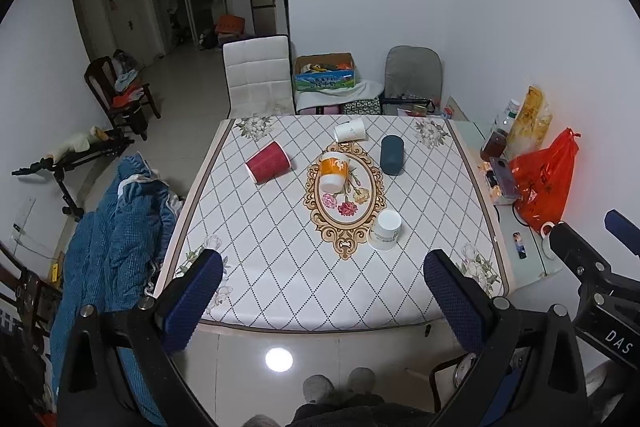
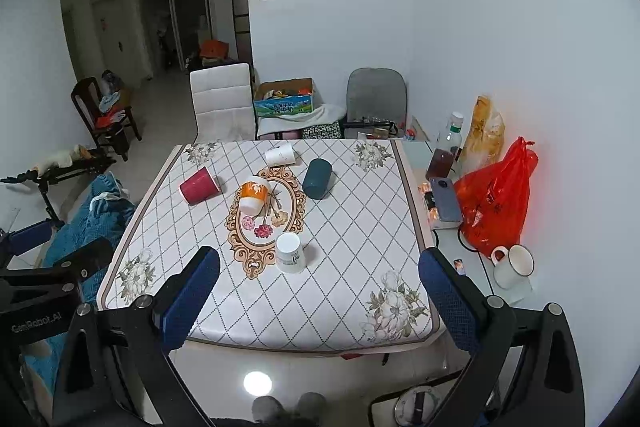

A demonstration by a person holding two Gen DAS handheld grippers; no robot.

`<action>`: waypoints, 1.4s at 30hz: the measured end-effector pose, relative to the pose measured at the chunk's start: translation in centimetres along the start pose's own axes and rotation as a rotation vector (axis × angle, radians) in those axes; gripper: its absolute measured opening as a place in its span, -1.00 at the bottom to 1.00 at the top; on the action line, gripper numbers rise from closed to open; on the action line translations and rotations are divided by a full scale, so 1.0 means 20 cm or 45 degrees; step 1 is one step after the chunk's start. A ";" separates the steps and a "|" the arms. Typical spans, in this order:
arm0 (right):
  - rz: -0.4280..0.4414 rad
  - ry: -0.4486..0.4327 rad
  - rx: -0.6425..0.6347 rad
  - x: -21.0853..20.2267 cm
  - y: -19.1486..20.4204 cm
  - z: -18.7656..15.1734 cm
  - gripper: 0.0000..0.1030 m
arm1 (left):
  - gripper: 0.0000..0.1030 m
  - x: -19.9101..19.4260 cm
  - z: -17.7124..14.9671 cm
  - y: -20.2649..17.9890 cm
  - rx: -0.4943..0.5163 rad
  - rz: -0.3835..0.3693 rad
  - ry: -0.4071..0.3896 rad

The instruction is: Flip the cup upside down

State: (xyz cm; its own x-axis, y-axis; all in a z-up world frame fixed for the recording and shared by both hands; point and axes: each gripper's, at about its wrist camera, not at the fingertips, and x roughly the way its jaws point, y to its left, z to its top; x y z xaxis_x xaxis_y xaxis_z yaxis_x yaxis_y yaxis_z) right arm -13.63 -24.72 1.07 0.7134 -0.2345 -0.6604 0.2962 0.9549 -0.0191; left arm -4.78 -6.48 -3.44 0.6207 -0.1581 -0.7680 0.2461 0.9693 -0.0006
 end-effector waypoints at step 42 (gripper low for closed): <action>0.012 0.017 -0.031 -0.02 -0.05 -0.05 0.98 | 1.00 -0.13 -0.05 -0.05 -0.035 0.057 -0.047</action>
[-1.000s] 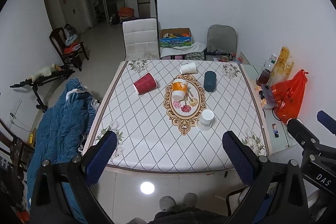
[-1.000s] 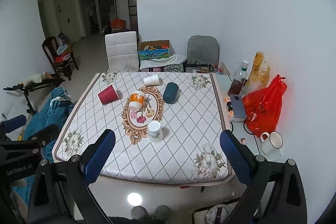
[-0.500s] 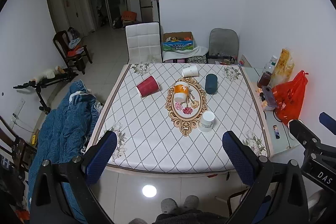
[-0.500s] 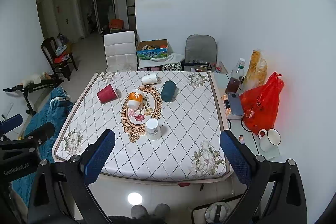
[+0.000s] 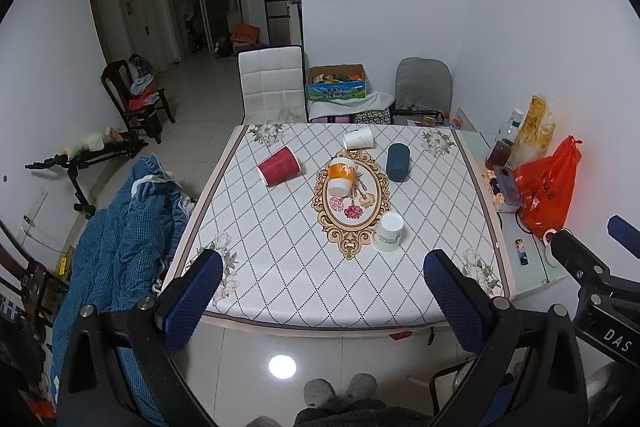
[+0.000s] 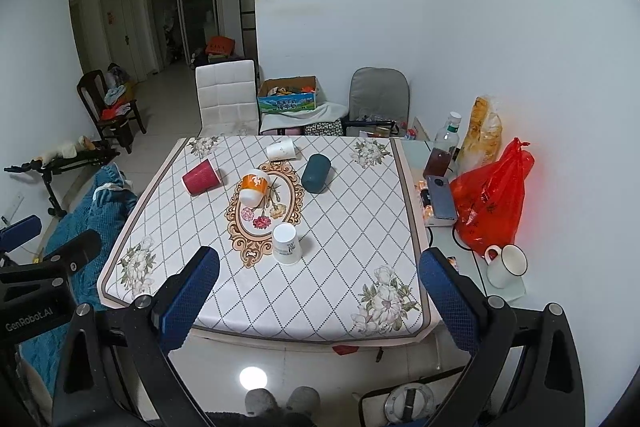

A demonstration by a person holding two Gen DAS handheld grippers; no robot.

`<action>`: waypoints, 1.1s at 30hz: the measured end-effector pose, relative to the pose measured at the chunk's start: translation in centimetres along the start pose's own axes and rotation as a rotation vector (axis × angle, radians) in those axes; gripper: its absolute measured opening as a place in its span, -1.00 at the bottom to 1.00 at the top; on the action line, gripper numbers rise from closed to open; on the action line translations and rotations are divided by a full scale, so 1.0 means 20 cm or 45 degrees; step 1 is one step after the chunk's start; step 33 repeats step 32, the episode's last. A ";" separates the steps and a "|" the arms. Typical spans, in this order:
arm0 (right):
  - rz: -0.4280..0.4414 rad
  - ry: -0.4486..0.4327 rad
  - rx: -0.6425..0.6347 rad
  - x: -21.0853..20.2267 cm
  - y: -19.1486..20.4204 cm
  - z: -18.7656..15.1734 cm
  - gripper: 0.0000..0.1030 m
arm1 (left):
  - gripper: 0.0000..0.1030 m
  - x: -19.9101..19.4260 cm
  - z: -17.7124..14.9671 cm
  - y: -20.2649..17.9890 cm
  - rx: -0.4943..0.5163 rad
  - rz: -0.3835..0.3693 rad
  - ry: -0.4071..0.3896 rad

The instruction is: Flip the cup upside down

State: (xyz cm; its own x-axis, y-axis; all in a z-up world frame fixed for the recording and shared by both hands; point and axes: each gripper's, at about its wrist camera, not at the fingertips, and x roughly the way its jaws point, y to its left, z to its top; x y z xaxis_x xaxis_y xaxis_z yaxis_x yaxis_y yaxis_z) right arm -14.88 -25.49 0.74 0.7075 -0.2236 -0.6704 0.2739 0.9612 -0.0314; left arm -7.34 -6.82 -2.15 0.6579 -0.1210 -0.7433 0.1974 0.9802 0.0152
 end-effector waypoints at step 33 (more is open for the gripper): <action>0.028 0.001 0.027 -0.11 -0.07 -0.05 0.98 | 1.00 -0.11 -0.02 -0.02 0.015 0.006 -0.016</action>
